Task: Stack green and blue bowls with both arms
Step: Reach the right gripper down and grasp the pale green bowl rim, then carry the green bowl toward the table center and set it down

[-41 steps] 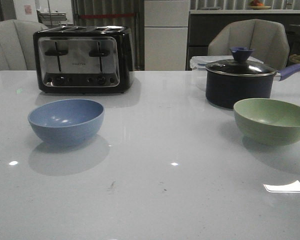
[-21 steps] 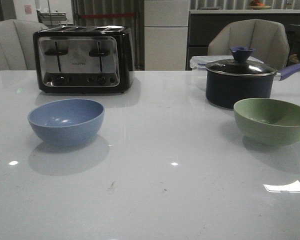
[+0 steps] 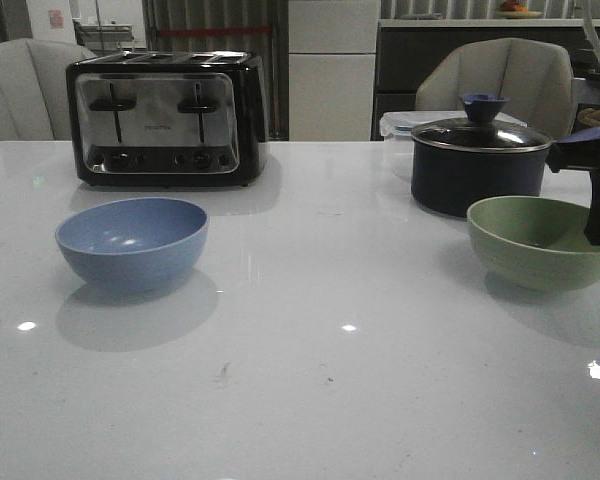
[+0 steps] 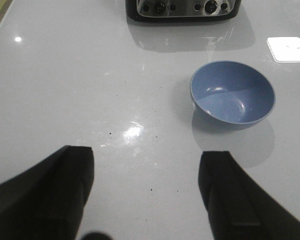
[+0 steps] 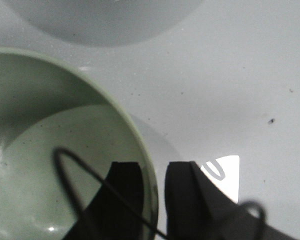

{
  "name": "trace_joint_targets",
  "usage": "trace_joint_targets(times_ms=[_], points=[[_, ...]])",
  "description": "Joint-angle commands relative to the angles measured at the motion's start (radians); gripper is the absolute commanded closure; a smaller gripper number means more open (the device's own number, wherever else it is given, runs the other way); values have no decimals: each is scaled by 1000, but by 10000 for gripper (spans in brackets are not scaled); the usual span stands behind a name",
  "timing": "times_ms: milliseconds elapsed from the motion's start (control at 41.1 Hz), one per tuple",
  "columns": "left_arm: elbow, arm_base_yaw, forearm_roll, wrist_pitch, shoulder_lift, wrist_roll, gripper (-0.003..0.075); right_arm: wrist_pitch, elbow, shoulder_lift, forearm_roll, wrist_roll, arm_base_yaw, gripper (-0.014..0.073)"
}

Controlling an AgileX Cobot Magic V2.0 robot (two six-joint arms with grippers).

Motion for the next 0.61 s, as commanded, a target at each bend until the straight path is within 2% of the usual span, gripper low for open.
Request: trace_joint_targets(times_ms=[0, 146, 268, 414, 585], points=[[-30, -7, -6, -70, 7, -1, 213, -10, -35, -50, 8, -13, -7, 419], [-30, -7, -6, -70, 7, -1, 213, 6, -35, -55, 9, -13, -5, 512], [-30, -7, -6, -70, 7, -1, 213, 6, -34, -94, 9, -13, 13, 554], [-30, -7, -6, -70, 7, -1, 213, 4, -32, -177, 9, -27, 71, 556], [-30, -7, -6, -70, 7, -1, 213, 7, -21, -260, 14, -55, 212, 556]])
